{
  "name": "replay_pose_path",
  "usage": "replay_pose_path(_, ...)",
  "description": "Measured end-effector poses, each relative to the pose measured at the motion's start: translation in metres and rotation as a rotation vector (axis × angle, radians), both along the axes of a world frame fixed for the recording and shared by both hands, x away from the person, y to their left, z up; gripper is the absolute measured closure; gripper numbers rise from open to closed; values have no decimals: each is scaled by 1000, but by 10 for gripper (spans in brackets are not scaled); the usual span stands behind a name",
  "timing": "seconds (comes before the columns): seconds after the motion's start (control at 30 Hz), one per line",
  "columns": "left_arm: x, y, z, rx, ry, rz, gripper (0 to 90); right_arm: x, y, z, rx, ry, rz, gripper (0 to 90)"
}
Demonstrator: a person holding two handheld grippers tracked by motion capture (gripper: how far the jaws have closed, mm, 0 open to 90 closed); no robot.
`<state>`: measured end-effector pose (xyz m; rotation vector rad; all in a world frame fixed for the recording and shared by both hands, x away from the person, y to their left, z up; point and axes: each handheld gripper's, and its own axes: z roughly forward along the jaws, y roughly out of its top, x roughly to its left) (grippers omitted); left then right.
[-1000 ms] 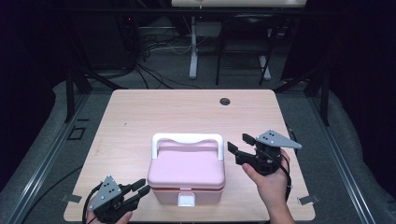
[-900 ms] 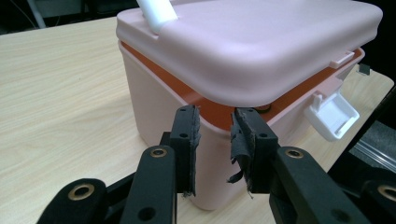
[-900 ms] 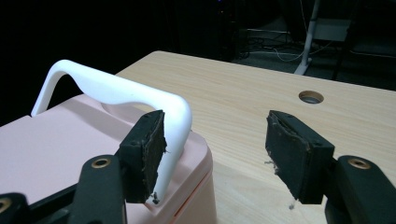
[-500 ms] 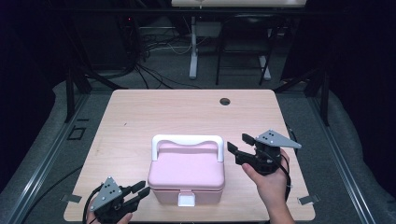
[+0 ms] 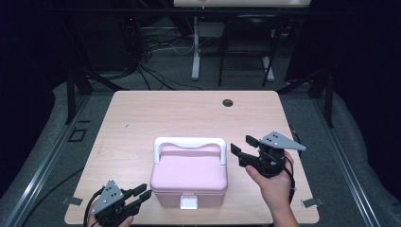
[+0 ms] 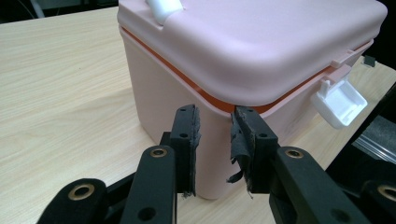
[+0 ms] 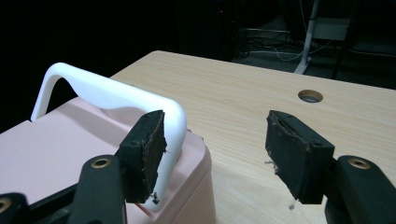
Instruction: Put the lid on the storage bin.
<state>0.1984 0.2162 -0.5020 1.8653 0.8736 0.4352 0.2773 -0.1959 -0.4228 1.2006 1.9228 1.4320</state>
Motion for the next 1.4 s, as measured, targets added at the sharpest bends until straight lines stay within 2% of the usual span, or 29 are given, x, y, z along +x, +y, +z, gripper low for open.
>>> replay_pose_path(0.27, 1, 1, -1, 5, 5, 8, 700, 0, -1, 0, 3, 0, -1, 375)
replay_pose_path(0.57, 2, 4, 1, -21, -6, 21, 701, -1, -2, 1, 4, 1, -2, 375)
replay_pose_path(0.77, 4, 6, 2, -18, -1, 28, 700, -1, -2, 1, 4, -1, -2, 375)
replay_pose_path(1.03, 13, 8, 5, -36, 1, 46, 686, -1, -2, 1, 5, -2, -2, 375)
replay_pose_path(1.2, 19, 9, 3, -20, 10, 55, 675, -1, -2, 1, 4, -1, -2, 375)
replay_pose_path(1.4, 28, 11, 5, -24, 9, 74, 664, -1, -2, 1, -6, -3, -9, 374)
